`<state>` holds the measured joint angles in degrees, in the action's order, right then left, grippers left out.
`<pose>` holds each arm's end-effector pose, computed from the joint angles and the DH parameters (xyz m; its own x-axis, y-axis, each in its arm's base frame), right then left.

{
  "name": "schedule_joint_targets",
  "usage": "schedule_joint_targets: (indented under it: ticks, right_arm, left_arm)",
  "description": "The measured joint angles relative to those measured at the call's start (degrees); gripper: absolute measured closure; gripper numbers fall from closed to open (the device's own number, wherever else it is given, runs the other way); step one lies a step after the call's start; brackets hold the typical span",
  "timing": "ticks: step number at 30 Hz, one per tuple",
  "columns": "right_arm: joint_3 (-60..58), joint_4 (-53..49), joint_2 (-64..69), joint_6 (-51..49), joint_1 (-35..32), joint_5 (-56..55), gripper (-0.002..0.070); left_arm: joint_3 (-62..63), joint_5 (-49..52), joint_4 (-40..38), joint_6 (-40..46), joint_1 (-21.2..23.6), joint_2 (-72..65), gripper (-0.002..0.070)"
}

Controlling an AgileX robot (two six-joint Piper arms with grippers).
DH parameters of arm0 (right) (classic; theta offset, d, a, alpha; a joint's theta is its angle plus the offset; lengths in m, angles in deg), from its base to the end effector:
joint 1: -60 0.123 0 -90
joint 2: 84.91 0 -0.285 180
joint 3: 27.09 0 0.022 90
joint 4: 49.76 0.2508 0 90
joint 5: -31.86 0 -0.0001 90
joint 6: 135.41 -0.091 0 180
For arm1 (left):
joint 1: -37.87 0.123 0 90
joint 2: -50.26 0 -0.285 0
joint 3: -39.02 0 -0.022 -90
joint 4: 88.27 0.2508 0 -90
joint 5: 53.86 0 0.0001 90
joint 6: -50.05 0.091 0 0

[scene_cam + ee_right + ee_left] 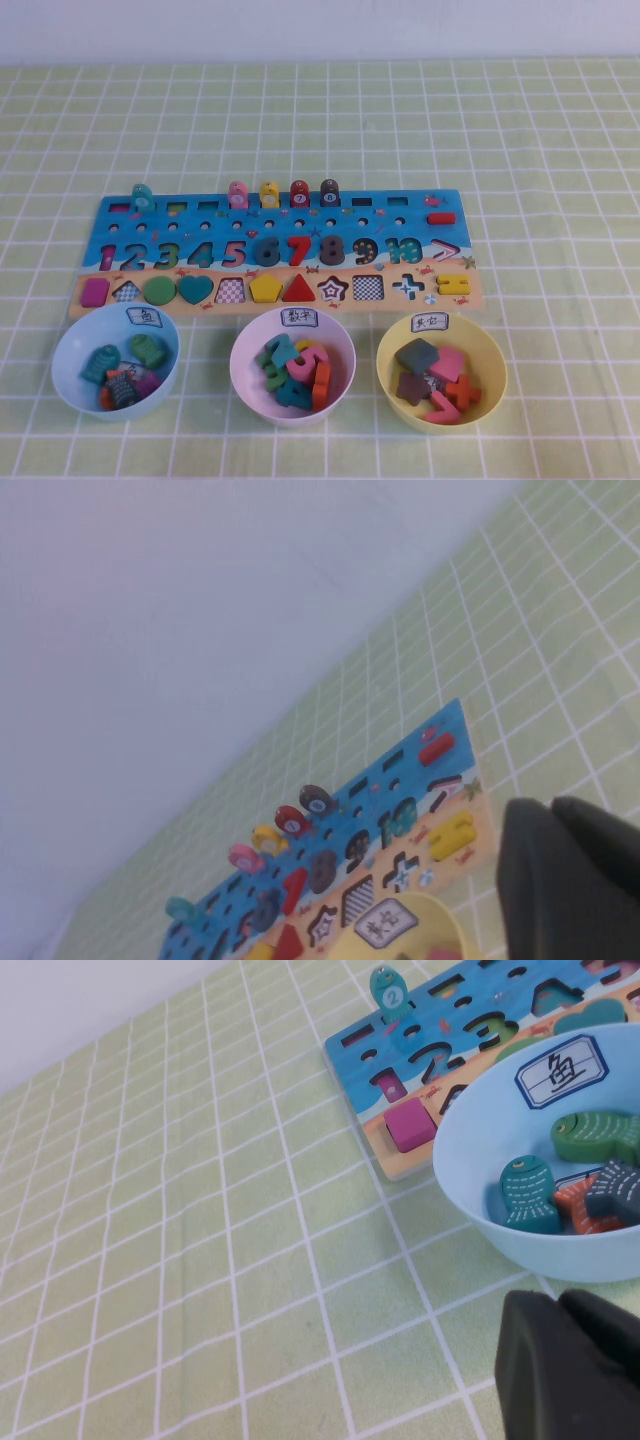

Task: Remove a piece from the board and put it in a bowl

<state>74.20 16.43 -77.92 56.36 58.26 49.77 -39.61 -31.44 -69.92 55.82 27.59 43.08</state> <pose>0.0535 0.0241 0.1936 -0.2345 0.7774 -0.5837 -0.1064 0.5763 0.8103 0.0531 0.0015 0.1721 -0.2432 0.4354 -0.8668 0.1721 0.8988 0.4032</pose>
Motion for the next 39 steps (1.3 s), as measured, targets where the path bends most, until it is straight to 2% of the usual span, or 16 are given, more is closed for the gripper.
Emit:
schedule_joint_targets:
  ticks: [6,13,17,21,26,31,34,39]
  right_arm:
    - [0.0,-0.4,0.0,6.8,0.0,0.5,0.0693]
    - [0.3,0.0,0.0,7.5,0.0,0.2,0.0693]
    - [6.1,-5.6,4.2,7.5,0.0,3.5,0.0693]
    - [18.5,-16.3,16.6,7.5,0.0,11.1,0.0693]
    - [38.4,-30.6,35.2,7.5,0.0,28.0,0.0693]
    - [53.8,-37.7,50.7,8.7,0.0,44.3,0.0693]
    - [59.5,-40.2,58.6,9.8,0.0,49.9,0.0692]
    - [65.3,-45.6,69.6,9.6,2.6,51.7,0.0692]
  left_arm:
    - [0.0,0.0,0.0,0.0,0.0,0.0,0.068]
    - [0.0,0.0,0.0,0.0,0.0,0.0,0.0679]
    - [0.0,0.0,0.0,0.0,0.0,0.0,0.068]
    - [0.0,0.0,0.0,0.0,0.0,0.0,0.0679]
    - [0.0,0.0,0.0,0.0,0.0,0.0,0.0679]
    - [0.0,0.0,0.0,0.0,0.0,0.0,0.068]
    - [0.0,0.0,0.0,0.0,0.0,0.0,0.068]
    - [0.0,0.0,0.0,0.0,0.0,0.0,0.068]
